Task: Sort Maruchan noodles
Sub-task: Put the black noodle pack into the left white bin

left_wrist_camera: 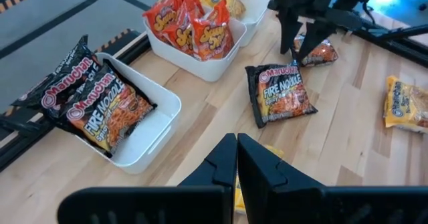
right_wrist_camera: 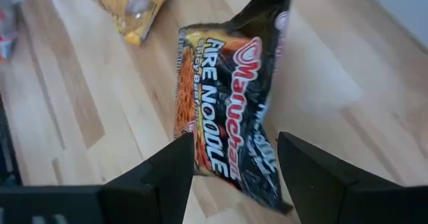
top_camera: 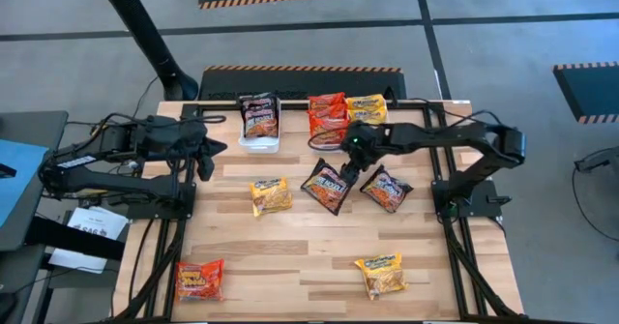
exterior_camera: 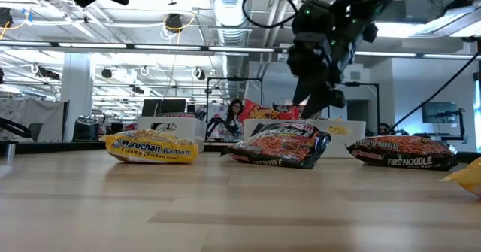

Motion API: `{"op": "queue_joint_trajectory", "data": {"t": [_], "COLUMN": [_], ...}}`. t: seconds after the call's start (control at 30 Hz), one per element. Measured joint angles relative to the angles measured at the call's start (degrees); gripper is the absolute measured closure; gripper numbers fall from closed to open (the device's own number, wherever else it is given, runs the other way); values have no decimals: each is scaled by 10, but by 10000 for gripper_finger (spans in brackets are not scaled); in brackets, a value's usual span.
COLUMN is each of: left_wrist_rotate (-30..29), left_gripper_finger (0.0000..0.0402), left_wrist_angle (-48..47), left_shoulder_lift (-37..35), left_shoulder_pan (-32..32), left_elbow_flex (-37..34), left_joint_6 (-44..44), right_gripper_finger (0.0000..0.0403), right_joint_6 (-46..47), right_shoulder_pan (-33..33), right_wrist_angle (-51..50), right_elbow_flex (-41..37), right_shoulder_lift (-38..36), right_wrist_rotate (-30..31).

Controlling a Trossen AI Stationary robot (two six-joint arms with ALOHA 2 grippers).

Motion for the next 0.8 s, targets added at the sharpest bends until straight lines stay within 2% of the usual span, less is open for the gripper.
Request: {"op": "queue_joint_trajectory", "data": {"t": [0.2, 0.4, 0.6, 0.7, 0.8], "left_wrist_rotate": [0, 0, 0, 0, -9], "left_gripper_finger": [401, 402, 401, 401, 401], "left_wrist_angle": [-5, -5, -5, -5, -5], "left_shoulder_lift": [0, 0, 0, 0, 0], "left_shoulder_pan": [0, 0, 0, 0, 0], "left_elbow_flex": [0, 0, 0, 0, 0], "left_joint_6": [0, 0, 0, 0, 0], "right_gripper_finger": [164, 164, 169, 192, 242], "right_joint_6": [-2, -2, 0, 4, 17], "right_shoulder_pan": [7, 7, 15, 20, 30], "right_wrist_angle": [45, 49, 62, 62, 64], "right_elbow_flex": [0, 0, 8, 10, 12], "right_shoulder_lift": [53, 94, 116, 118, 118], "right_wrist_rotate": [0, 0, -35, -37, -37]}}
